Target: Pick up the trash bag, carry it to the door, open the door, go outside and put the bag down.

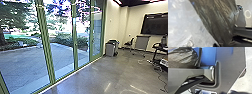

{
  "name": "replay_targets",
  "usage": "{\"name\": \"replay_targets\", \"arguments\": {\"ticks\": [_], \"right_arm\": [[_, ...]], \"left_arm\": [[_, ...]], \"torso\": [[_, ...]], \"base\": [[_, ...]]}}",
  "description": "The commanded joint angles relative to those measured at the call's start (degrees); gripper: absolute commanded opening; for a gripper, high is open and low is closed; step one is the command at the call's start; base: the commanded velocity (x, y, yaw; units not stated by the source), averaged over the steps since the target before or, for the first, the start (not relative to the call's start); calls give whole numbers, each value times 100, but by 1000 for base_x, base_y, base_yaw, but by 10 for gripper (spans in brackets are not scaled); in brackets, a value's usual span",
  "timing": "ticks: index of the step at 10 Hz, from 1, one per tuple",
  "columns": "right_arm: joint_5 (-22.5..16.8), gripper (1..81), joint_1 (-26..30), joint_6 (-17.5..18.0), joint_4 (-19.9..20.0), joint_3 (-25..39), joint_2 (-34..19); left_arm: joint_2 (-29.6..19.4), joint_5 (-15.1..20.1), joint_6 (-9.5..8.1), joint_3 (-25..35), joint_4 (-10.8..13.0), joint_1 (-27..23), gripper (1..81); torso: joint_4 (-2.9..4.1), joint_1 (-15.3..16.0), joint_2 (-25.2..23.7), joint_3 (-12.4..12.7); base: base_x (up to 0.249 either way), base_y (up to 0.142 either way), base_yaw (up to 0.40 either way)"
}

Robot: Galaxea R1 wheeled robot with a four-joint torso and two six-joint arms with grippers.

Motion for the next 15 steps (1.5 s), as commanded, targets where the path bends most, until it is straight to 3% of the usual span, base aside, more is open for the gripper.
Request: {"name": "replay_targets", "arguments": {"ticks": [1, 7, 12, 15], "right_arm": [[-329, 811, 344, -10, -25, 27, 52], [-329, 811, 336, -10, -25, 1, 52], [-329, 811, 326, -10, -16, -34, 52], [-329, 811, 309, -10, -25, -34, 52]], "left_arm": [[-25, 319, 55, 15, 30, -373, 10], [-25, 311, 55, 14, 30, -373, 10], [2, -595, 55, 32, 22, -179, 10], [10, -586, 55, 24, 48, -170, 10]], "torso": [[0, 0, 0, 0], [0, 0, 2, 0], [0, 0, 2, 0], [0, 0, 0, 0]], "base": [[158, -92, 0], [158, -94, 0], [160, -98, 0], [161, -99, 0]]}}
